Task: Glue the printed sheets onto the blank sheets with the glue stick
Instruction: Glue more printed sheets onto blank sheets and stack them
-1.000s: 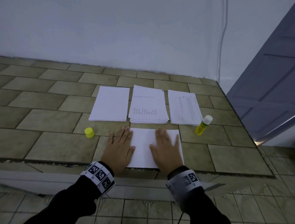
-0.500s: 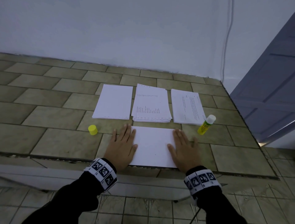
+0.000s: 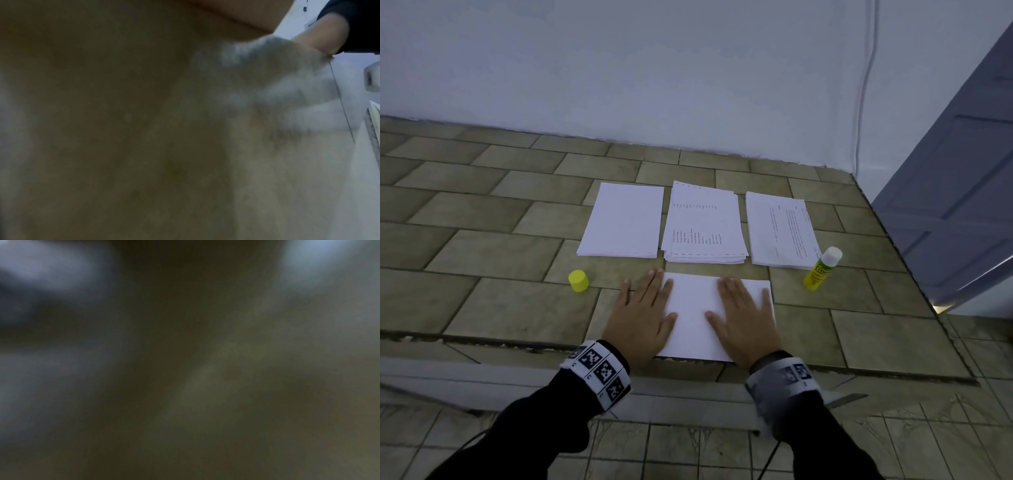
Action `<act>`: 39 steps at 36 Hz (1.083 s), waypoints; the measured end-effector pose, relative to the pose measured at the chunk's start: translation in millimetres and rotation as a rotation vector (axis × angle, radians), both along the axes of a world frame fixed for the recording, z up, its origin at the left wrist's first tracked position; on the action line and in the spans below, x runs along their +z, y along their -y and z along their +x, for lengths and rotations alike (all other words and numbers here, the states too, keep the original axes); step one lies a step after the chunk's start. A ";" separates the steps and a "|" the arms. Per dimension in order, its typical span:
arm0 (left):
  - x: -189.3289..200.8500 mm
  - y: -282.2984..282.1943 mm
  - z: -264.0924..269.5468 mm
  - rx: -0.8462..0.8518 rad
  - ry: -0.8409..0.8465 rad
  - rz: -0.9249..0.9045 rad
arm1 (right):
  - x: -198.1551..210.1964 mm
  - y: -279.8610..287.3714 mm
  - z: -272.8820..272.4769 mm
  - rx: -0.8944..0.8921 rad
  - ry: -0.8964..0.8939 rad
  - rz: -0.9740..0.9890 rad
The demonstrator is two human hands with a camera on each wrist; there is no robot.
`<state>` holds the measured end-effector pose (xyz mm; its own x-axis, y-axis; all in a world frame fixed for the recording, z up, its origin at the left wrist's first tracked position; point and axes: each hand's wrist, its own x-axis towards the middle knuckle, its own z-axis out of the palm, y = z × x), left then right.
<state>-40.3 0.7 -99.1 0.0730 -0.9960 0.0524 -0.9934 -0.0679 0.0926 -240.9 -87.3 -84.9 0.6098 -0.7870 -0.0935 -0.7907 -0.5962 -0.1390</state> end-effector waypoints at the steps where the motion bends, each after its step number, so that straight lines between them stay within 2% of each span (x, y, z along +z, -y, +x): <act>1: 0.0 -0.2 0.3 0.004 0.000 0.005 | 0.7 6.3 -10.2 -0.049 -0.014 0.008; 3: -0.9 -0.9 0.1 0.003 -0.009 0.008 | 4.1 16.1 -31.0 -0.122 -0.031 0.024; 6: -1.7 -0.9 0.3 0.003 -0.029 0.012 | 8.0 21.5 -49.9 -0.139 -0.064 0.026; 12: -0.9 -1.3 0.0 -0.002 -0.061 0.041 | 30.2 21.5 -53.8 -0.145 -0.109 0.076; 15: 3.4 0.4 0.5 -0.010 -0.052 0.072 | 45.3 27.8 -48.8 -0.084 -0.003 0.054; 19: 11.3 0.0 -3.5 -0.005 -0.024 0.156 | 60.4 40.7 -39.7 0.028 0.036 0.176; 23: 15.8 -1.2 -6.0 0.003 -0.035 0.187 | 63.4 54.0 -33.8 -0.004 -0.055 0.219; 27: 14.1 -0.8 -5.3 -0.003 -0.035 0.177 | 61.5 63.2 -31.3 -0.008 -0.188 0.126; 30: 11.7 -1.3 -3.6 -0.003 -0.037 0.161 | 62.3 66.9 -28.1 0.006 -0.209 0.089; 34: 12.6 -1.6 -4.9 0.001 -0.022 0.178 | 63.2 70.4 -24.7 -0.001 -0.174 0.066; 39: 15.5 -2.0 -5.5 0.007 -0.060 0.157 | 77.4 74.7 -27.8 -0.045 0.001 0.115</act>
